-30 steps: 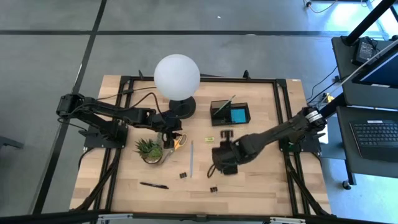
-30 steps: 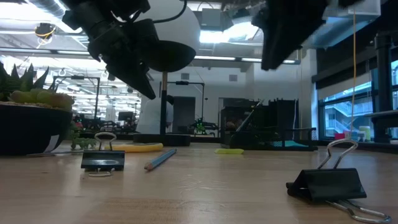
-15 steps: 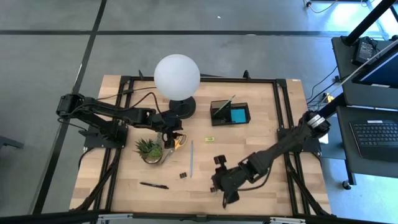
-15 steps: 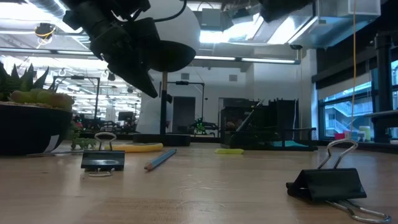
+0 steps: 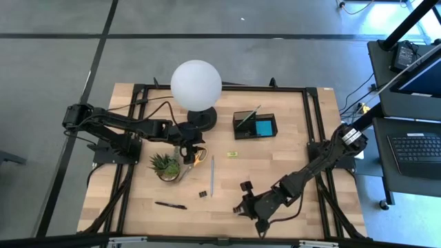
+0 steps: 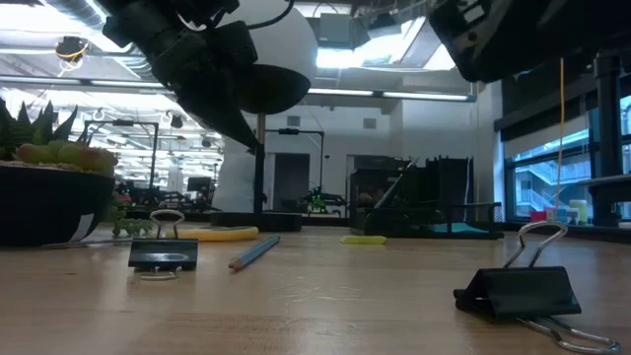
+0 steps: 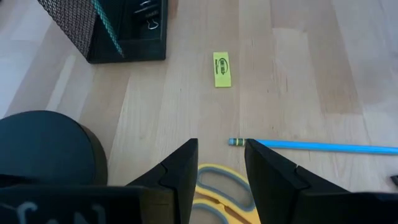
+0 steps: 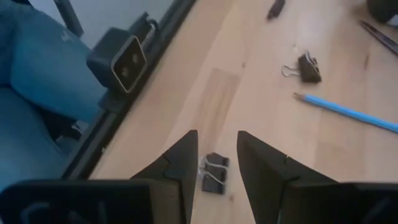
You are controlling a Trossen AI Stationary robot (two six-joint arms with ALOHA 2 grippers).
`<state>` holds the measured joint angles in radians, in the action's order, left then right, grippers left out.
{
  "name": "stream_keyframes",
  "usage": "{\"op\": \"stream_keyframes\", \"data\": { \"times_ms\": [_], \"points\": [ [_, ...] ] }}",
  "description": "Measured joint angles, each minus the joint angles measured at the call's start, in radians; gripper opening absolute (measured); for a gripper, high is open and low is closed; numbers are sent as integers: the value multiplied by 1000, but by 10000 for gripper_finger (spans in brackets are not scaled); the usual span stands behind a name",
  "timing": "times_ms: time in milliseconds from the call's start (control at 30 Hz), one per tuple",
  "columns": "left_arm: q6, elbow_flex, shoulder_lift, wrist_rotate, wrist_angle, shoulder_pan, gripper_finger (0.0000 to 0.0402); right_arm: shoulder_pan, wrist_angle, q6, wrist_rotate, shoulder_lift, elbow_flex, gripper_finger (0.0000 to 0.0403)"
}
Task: Pick and place office supplies into organizer
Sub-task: Put the right black binder clip into the desk organizer
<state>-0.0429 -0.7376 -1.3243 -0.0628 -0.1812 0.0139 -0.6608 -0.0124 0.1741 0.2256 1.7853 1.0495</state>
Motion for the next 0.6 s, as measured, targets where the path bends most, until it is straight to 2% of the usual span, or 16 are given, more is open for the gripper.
{"op": "stream_keyframes", "data": {
  "times_ms": [167,400,600],
  "points": [
    [0,0,0,0,0,0,127,-10,-117,-16,2,59,-42,115],
    [-5,0,0,0,2,0,127,-10,-114,-124,9,172,15,115],
    [-23,0,0,0,2,0,127,-15,-61,-96,60,176,18,114]
  ]
}}
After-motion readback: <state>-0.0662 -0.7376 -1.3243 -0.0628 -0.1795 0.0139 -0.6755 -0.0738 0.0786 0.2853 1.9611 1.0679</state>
